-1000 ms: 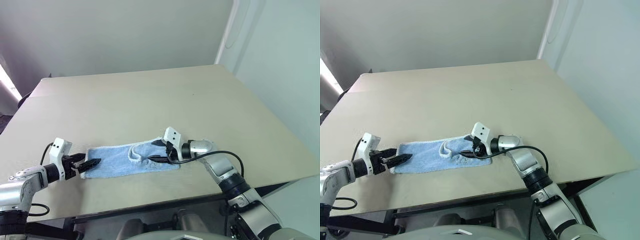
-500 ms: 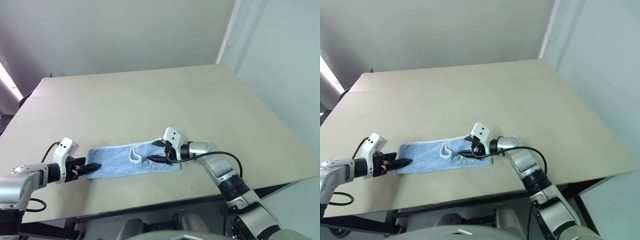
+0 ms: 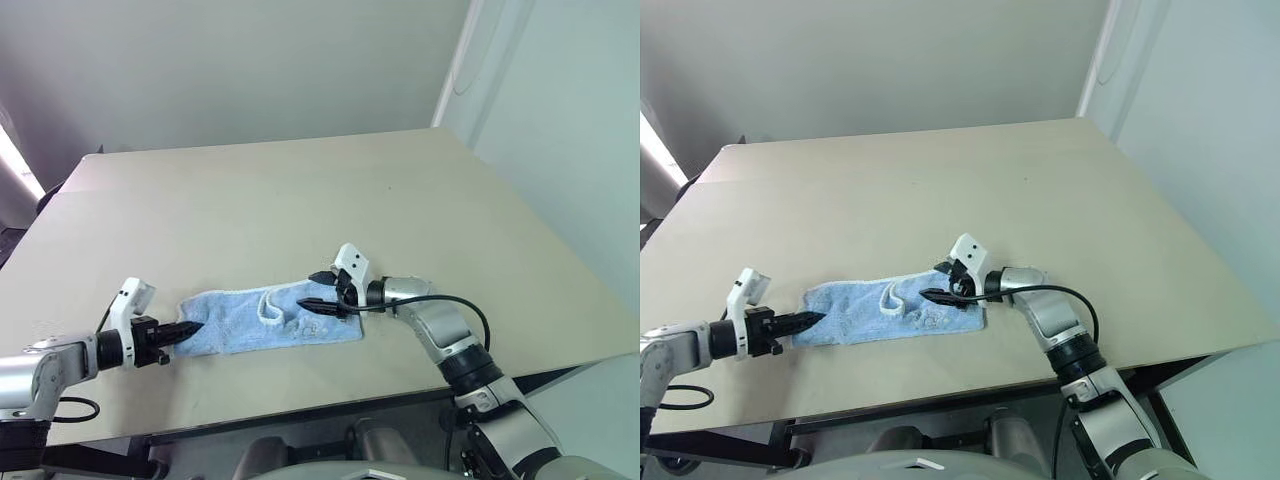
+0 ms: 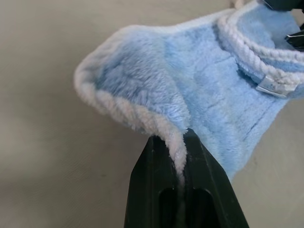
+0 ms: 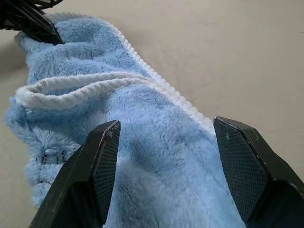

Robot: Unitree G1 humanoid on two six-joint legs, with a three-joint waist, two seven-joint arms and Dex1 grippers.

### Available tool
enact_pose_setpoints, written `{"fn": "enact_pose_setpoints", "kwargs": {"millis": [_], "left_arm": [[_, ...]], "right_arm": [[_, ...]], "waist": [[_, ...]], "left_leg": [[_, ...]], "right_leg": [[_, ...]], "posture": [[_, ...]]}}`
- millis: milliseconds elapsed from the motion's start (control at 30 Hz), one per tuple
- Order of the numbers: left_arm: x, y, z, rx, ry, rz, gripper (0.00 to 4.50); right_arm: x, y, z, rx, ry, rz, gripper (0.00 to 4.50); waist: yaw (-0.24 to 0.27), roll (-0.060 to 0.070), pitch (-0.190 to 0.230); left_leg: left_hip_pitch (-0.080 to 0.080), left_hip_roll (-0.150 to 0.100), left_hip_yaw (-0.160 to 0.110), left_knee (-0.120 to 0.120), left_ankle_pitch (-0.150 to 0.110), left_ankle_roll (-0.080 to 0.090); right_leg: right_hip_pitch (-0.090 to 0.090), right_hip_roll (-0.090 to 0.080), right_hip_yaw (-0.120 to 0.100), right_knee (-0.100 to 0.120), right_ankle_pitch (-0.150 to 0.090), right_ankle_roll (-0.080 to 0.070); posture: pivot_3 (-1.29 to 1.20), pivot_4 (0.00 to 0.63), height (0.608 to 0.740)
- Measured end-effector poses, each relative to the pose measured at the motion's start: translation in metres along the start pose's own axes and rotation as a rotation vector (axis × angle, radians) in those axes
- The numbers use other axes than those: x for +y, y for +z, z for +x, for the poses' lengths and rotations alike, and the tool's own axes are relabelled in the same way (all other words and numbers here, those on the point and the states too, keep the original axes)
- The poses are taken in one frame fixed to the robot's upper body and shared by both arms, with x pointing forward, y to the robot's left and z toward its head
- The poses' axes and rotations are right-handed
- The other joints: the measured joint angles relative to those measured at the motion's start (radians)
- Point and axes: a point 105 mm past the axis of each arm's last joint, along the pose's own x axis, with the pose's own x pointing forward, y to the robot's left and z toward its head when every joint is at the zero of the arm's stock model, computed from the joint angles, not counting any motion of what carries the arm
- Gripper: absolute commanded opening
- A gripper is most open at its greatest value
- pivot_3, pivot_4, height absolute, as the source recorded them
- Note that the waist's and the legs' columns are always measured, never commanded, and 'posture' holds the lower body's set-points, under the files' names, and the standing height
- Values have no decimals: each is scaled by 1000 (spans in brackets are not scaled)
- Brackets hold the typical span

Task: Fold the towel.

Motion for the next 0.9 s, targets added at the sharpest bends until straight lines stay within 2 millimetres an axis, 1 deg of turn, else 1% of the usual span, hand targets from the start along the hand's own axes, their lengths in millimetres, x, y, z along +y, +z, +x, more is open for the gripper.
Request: {"fn": "enact_pose_setpoints", "kwargs": {"millis": [67,167,267,333,400,467,500,567,633,767,833,900], "left_arm": [[5,3,-10,-1,27,-26,21],[11,13,-29,-27,62,-44,21],[16,20,-55,-25,111,-50,21],[17,22,-70,-8,133,-47,21],[18,25,-79,-2,139,-45,21],[15,30,-83,3,126,-35,21],[12,32,-82,2,113,-33,21],[1,44,-77,-15,54,-14,21],[-15,55,-64,-16,-23,21,21],[-47,76,-32,-22,-199,55,21],[-55,82,-18,-6,-253,60,21],[-62,83,-2,37,-303,62,21]], "right_arm": [[0,3,-2,-15,8,16,3276],[-4,8,-10,-44,6,38,3276],[-4,13,-23,-74,18,53,3276],[-6,13,-33,-79,18,58,3276],[-9,12,-39,-76,5,61,3276],[-12,11,-42,-72,-10,62,3276],[-13,10,-43,-70,-17,65,3276],[-16,6,-44,-62,-32,78,3276],[-18,4,-44,-58,-45,88,3276],[-20,2,-43,-54,-70,91,3276],[-20,0,-44,-52,-78,97,3276],[-21,-4,-46,-47,-94,107,3276]], "waist": [[-1,0,1],[-2,-1,2],[-2,-2,3],[-1,-2,4],[0,-1,5],[0,0,8],[0,0,8],[1,-2,10],[2,-3,10],[1,-4,10],[0,-4,10],[0,-4,10]], "left_leg": [[0,0,0,0,0,0],[-1,1,0,0,0,0],[-1,0,0,-2,0,0],[-1,0,0,-3,0,0],[-1,0,0,-3,0,0],[-1,0,0,-3,0,0],[-1,0,0,-3,0,0],[-1,0,-1,-3,0,0],[-2,0,-1,-3,0,0],[-2,-1,-1,-3,0,0],[-2,-1,-1,-3,0,0],[-2,-1,-1,-4,0,-1]], "right_leg": [[0,0,0,0,0,0],[-1,0,0,0,0,0],[-2,0,0,-1,-1,-1],[-2,0,-1,-1,-2,-1],[-2,0,-1,-1,-2,-2],[-2,0,-1,-1,-2,-2],[-2,0,-1,-1,-2,-2],[-2,0,-2,-1,-2,-2],[-2,0,-2,-1,-2,-1],[-2,-1,-1,-1,-1,0],[-2,0,-1,0,0,2],[-2,0,-1,0,0,2]], "posture": [[0,0,740],[0,0,740],[0,0,740],[0,0,740],[0,0,740],[0,0,740],[0,0,740],[0,0,740],[0,0,740],[0,0,740],[0,0,740],[0,0,740]]}}
